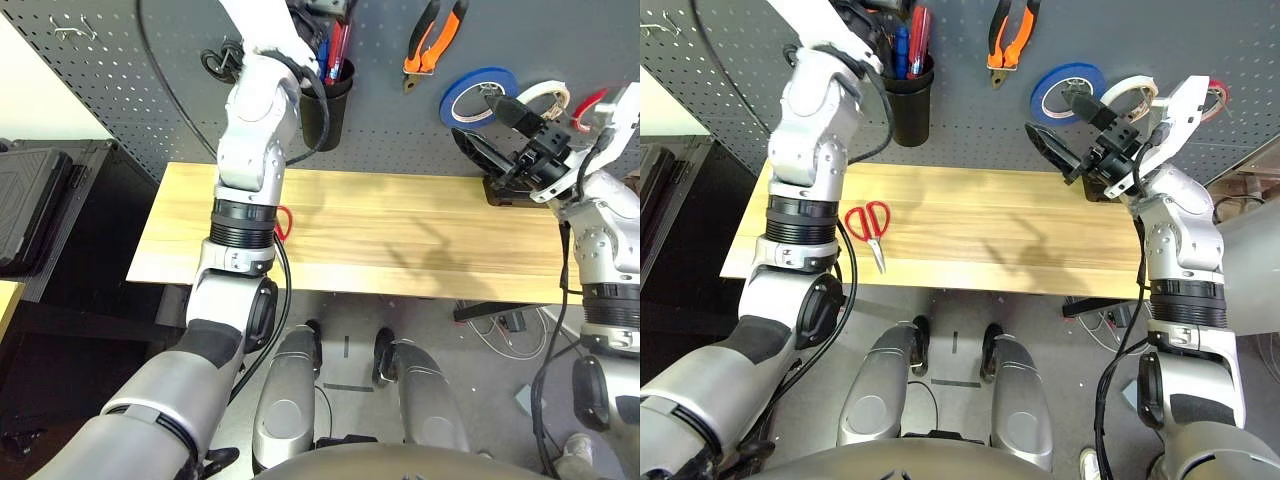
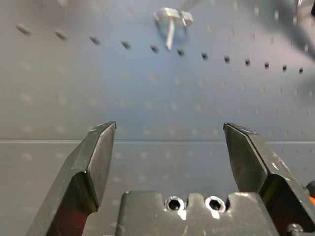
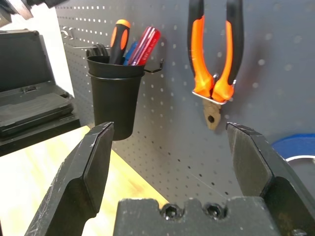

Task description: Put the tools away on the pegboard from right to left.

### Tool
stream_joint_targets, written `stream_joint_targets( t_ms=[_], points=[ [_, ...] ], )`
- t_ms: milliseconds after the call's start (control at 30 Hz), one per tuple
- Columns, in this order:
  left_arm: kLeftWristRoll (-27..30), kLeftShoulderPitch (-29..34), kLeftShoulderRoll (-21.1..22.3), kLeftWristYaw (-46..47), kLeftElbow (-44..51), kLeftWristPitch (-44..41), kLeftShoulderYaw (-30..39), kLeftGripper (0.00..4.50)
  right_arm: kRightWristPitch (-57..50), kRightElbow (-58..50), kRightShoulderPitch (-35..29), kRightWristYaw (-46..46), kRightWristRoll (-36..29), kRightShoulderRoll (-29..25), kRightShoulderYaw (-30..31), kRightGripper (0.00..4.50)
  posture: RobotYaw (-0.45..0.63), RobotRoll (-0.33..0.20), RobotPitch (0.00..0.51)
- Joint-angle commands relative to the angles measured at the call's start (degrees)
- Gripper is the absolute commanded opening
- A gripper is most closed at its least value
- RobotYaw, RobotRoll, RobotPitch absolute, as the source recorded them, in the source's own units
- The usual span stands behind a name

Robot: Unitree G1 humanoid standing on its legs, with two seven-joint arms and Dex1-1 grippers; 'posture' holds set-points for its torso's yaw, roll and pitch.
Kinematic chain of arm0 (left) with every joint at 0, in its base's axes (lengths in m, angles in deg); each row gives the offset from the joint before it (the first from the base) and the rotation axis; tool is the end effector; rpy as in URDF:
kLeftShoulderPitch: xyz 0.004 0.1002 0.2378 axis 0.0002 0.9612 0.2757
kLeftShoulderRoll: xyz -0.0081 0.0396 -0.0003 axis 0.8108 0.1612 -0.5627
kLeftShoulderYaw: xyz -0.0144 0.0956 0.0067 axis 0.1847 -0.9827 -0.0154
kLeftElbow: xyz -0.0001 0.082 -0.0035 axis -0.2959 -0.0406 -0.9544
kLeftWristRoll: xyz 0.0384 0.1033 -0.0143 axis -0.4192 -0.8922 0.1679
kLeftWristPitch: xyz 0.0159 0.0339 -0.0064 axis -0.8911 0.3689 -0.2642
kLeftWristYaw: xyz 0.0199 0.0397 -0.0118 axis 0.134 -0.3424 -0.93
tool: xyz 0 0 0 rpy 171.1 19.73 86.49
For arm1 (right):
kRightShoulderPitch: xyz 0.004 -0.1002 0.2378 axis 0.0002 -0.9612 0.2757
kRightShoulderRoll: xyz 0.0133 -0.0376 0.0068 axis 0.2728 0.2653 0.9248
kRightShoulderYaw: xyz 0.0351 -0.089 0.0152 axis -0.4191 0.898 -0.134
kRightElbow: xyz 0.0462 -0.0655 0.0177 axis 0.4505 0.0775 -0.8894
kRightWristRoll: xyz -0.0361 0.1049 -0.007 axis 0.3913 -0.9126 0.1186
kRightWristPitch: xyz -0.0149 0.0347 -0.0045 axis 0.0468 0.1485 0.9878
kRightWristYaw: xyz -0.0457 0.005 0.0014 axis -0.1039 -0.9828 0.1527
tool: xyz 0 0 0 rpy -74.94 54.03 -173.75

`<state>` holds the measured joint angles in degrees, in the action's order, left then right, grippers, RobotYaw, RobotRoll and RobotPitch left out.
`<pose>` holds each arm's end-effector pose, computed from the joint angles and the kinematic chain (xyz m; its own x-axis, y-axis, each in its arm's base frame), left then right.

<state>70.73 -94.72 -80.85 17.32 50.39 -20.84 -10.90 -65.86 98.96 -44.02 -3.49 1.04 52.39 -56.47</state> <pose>0.3016 0.1136 0.3058 0.7297 -0.2697 0.6283 0.3042 0.9510 0.0550 0.2887 -0.2589 0.1844 0.6282 0.6982 0.3432 -0.6897 0.7039 -0.1696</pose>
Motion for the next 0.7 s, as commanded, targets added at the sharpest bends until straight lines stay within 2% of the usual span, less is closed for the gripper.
stream_joint_targets(
  t_ms=[33,267,567,700],
  points=[
    [1.4,3.5,1.9,-0.5,8.5,-5.7,0.3,4.47,0.5,-0.3,-1.1,0.7,0.0,0.4,0.3,4.5,0.13,0.0,0.202],
    [2.2,15.2,3.6,-1.0,17.7,-12.2,-0.2,4.47,0.2,-0.5,-1.2,1.2,-0.2,1.6,0.9,4.5,0.15,0.0,0.211],
    [3.2,26.7,1.9,-2.2,21.5,-11.9,-1.5,4.47,-0.8,-1.4,-2.8,2.5,0.4,2.2,3.3,4.5,0.17,0.0,0.212],
    [3.1,33.4,2.3,-3.6,23.8,-13.4,-4.0,4.47,-1.3,-1.6,-4.2,2.5,3.2,1.5,6.5,4.5,0.18,0.0,0.211]
  ],
)
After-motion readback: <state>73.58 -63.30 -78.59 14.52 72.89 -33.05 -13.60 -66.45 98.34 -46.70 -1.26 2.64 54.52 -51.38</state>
